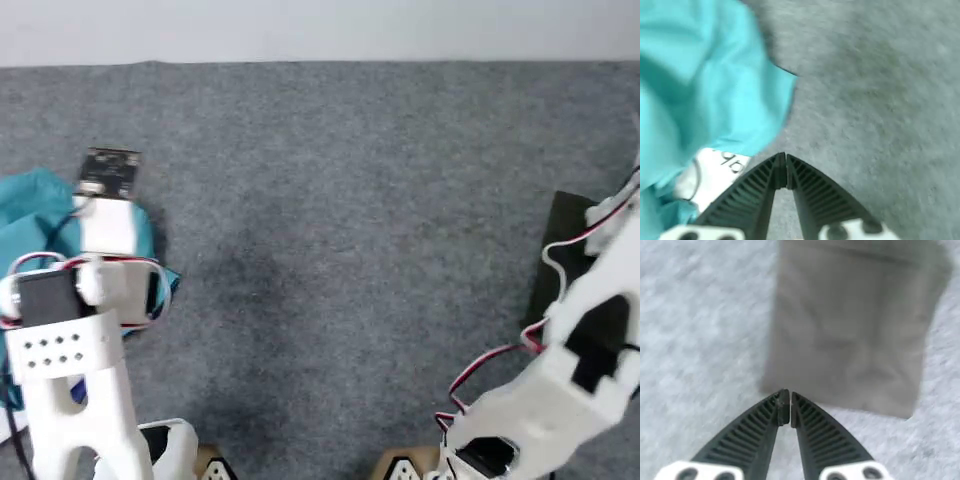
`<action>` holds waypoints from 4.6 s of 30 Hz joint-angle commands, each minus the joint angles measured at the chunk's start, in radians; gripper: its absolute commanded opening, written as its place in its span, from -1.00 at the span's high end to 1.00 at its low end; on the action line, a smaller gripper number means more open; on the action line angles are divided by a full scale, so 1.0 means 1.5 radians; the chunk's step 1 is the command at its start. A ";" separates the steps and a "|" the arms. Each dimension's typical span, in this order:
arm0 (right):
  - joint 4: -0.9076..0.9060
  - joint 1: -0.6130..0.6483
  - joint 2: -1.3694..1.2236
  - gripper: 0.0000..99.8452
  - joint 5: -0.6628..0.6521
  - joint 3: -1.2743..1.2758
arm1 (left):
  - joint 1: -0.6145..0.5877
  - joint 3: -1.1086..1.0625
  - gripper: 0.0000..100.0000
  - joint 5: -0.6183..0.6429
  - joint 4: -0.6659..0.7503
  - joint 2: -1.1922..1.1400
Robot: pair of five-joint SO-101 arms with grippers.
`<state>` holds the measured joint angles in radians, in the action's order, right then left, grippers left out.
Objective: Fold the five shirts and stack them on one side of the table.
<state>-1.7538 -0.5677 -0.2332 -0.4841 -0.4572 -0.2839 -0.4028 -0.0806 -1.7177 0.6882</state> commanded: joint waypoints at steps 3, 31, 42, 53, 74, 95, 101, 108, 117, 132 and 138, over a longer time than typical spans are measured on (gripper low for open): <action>-0.027 0.055 0.210 0.98 0.007 0.205 | -0.146 0.035 0.87 -0.034 0.059 0.009; -0.027 0.081 0.418 0.98 0.100 0.538 | -0.332 -0.140 0.79 -0.231 0.532 -0.267; -0.027 0.078 0.514 0.98 0.100 0.598 | -0.219 0.122 0.99 -0.154 0.333 -0.184; -0.027 0.078 0.533 0.98 0.100 0.608 | 0.071 0.277 0.99 0.060 0.294 -0.072; -0.028 0.078 0.533 0.98 0.100 0.608 | 0.352 0.076 0.60 0.048 0.244 -0.260; -0.022 0.540 0.516 0.98 0.095 0.606 | -0.068 0.405 0.60 0.000 -0.024 -0.302; -0.021 0.720 0.405 0.89 0.098 0.599 | -0.210 0.373 0.60 -0.068 -0.024 -0.303; -0.021 0.840 0.238 0.55 0.101 0.506 | -0.299 0.350 0.75 -0.125 -0.021 -0.307; -0.022 0.913 0.070 0.55 0.098 0.386 | -0.345 0.349 0.76 -0.141 -0.021 -0.307; 0.109 0.907 -0.127 0.55 0.096 0.382 | -0.347 0.349 0.76 -0.141 -0.023 -0.307; 0.121 0.886 -0.166 0.82 0.096 0.381 | -0.347 0.349 0.76 -0.141 -0.023 -0.303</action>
<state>-1.5911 0.7887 -0.4680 -0.3383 0.1381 -0.7979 0.1174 -0.2831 -1.7346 0.2232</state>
